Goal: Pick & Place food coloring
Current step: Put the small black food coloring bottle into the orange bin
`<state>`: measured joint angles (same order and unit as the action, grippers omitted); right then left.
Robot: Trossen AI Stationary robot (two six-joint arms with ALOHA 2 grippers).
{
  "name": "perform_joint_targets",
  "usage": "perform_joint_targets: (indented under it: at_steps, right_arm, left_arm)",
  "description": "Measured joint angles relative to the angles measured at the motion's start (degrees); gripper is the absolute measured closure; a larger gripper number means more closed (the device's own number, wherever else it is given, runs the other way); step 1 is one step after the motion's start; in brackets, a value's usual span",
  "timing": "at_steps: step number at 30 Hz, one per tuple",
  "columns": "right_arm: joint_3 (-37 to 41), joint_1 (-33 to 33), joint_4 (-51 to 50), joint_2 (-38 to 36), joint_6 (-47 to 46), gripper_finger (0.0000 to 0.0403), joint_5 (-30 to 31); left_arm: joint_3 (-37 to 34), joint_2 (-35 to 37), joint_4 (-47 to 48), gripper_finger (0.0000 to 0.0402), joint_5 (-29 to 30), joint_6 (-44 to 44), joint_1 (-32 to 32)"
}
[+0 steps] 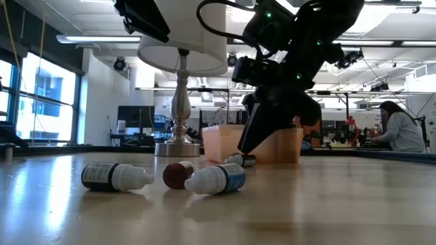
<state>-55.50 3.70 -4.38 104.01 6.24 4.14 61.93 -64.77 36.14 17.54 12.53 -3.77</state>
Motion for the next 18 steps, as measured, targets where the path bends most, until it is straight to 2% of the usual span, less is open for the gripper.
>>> perform_joint_targets:
  at_steps: [18]
  right_arm:
    - [0.04,0.04,0.43,2.91,2.45,0.0273,1.22]
  left_arm:
    - [0.0,0.0,-0.09,0.0236,0.07,0.85,0.0]
